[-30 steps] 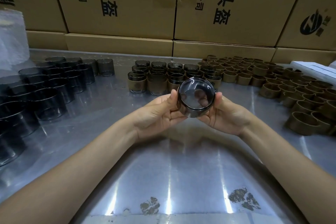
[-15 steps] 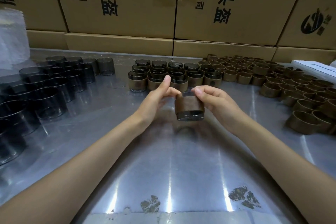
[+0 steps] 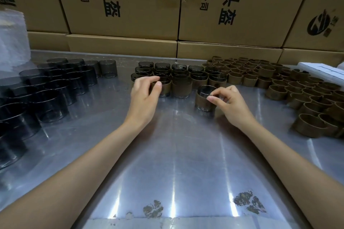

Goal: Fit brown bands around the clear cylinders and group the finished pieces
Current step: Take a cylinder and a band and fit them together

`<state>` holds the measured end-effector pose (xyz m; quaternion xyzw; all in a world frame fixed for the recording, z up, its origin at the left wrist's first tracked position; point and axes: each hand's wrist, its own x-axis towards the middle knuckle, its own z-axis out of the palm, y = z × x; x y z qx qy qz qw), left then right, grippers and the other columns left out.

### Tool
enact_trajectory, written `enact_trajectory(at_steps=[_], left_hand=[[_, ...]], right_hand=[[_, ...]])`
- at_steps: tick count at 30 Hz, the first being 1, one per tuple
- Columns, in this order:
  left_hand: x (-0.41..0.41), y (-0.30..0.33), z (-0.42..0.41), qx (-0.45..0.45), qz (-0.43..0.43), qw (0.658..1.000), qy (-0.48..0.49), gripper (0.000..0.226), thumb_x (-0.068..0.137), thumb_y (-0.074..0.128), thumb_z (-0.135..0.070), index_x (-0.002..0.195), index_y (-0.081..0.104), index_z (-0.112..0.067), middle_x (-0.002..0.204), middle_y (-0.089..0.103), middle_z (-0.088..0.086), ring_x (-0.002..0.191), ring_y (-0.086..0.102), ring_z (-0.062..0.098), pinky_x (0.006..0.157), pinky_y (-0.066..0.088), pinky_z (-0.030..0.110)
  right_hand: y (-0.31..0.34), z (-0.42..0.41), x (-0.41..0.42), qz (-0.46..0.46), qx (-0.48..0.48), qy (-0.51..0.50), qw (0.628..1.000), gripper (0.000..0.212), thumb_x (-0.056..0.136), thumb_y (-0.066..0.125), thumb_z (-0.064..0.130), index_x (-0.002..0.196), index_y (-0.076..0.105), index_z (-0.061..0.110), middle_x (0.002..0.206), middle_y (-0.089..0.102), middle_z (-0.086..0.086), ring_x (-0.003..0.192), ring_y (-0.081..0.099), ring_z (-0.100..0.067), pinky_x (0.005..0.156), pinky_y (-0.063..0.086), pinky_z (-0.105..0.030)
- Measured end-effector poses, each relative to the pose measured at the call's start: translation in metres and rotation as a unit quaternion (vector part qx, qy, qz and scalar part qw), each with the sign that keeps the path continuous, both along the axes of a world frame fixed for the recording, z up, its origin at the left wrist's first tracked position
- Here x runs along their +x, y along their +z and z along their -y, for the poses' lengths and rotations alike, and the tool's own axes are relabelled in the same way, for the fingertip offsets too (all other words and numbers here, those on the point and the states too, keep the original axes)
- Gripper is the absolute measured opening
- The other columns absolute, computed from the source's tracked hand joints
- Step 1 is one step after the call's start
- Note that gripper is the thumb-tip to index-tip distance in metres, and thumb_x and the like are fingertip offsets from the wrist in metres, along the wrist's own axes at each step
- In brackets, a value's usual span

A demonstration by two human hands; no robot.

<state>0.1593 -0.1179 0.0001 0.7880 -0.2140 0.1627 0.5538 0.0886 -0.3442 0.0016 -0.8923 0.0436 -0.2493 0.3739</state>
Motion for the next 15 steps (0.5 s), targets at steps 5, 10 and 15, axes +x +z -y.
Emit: enact_trajectory(at_steps=[5, 10, 15], left_hand=[[0.024, -0.006, -0.018, -0.005, -0.068, 0.996, 0.062, 0.043, 0.104, 0.030, -0.035, 0.143, 0.041, -0.021, 0.150, 0.028, 0.002, 0.140, 0.024, 0.013, 0.103, 0.013, 0.019], [0.035, -0.009, -0.023, 0.005, -0.111, 0.992, 0.054, 0.050, 0.104, 0.019, -0.042, 0.149, 0.031, -0.024, 0.157, 0.025, -0.003, 0.144, 0.020, 0.010, 0.110, 0.013, 0.024], [0.036, -0.012, -0.021, 0.047, -0.117, 0.992, 0.025, 0.052, 0.103, 0.016, -0.047, 0.150, 0.029, -0.027, 0.160, 0.013, -0.004, 0.146, 0.012, 0.011, 0.115, 0.009, 0.032]], right_hand=[[-0.009, 0.002, 0.012, -0.003, -0.057, -0.039, 0.998, 0.025, 0.093, 0.059, 0.033, 0.117, 0.059, 0.026, 0.091, 0.042, 0.008, 0.085, 0.049, -0.012, 0.065, 0.035, -0.012], [-0.012, 0.005, 0.020, -0.035, -0.146, -0.077, 0.986, 0.035, 0.100, 0.043, 0.039, 0.133, 0.045, 0.030, 0.117, 0.047, -0.001, 0.103, 0.055, -0.020, 0.072, 0.038, -0.028], [-0.015, 0.008, 0.033, -0.058, -0.186, -0.102, 0.975, 0.041, 0.100, 0.040, 0.043, 0.140, 0.035, 0.032, 0.127, 0.048, -0.006, 0.106, 0.056, -0.025, 0.069, 0.039, -0.030]])
